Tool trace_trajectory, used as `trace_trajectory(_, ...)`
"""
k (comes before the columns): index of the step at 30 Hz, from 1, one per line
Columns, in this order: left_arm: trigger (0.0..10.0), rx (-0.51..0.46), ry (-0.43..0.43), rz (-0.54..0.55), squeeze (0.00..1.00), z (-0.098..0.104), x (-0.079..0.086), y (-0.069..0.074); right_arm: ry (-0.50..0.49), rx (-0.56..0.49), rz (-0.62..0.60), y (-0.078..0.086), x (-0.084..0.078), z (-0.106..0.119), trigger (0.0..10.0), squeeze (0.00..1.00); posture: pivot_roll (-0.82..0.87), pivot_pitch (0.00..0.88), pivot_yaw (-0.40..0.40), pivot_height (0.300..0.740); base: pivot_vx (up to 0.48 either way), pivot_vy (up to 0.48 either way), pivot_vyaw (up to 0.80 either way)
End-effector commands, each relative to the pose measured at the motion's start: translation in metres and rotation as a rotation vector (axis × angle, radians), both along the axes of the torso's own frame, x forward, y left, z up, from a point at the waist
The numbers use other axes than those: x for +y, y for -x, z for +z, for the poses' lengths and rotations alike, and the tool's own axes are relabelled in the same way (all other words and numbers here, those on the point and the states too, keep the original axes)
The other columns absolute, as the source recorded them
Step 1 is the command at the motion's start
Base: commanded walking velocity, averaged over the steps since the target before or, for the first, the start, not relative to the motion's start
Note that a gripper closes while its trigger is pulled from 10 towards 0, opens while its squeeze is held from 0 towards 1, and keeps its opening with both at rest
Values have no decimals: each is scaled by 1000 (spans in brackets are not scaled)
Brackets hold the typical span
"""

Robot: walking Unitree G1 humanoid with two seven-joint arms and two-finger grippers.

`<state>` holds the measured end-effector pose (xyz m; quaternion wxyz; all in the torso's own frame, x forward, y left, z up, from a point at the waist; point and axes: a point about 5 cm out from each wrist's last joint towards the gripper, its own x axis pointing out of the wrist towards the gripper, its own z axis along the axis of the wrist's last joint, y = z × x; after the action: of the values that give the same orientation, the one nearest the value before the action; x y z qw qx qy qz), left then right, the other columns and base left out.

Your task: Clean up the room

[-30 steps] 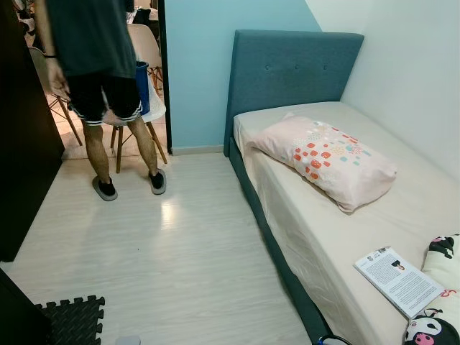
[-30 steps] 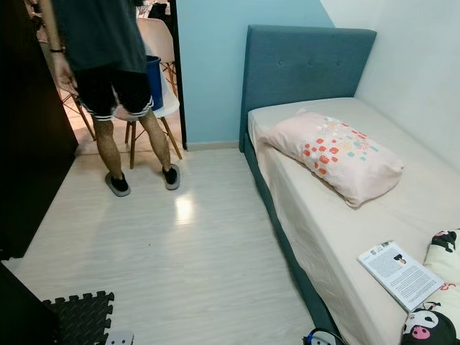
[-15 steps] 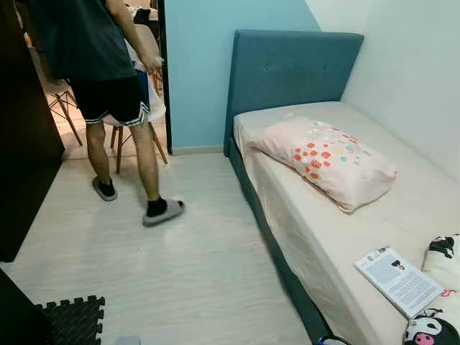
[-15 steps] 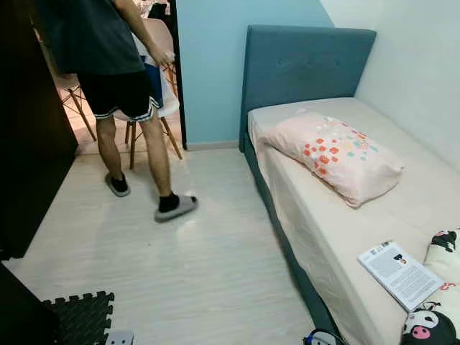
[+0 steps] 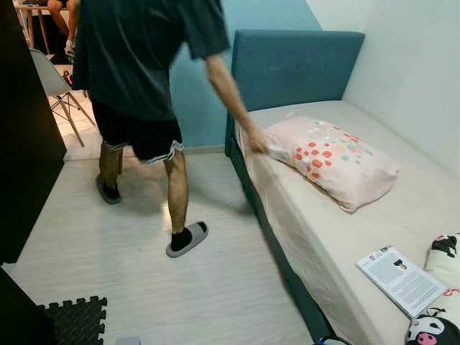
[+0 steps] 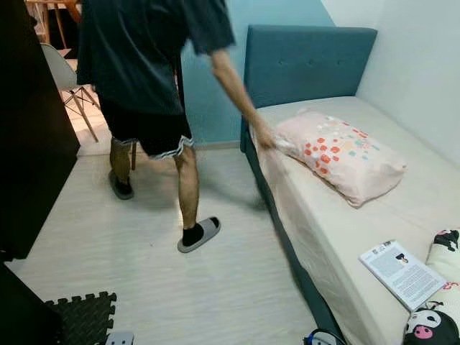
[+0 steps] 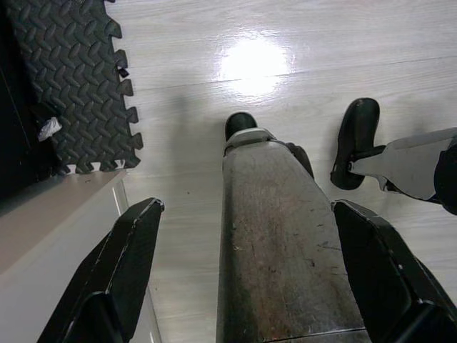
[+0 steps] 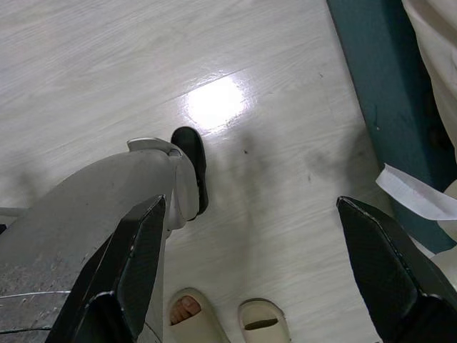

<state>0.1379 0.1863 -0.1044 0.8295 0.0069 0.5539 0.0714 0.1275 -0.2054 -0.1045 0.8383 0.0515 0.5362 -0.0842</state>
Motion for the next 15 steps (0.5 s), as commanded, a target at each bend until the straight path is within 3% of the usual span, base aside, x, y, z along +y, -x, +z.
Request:
trace_trajectory(1, 10000, 14, -1, -7, 0, -2, 1, 5, 2, 9, -6, 3, -1, -1, 10000, 0, -29, 0, -67, 739, 0, 0, 0)
trace_trajectory(15, 10000, 23, 2, -20, 0, -2, -2, 6, 10, 15, -17, 4, -5, -1, 10000, 0, -42, 0, -67, 739, 0, 0, 0)
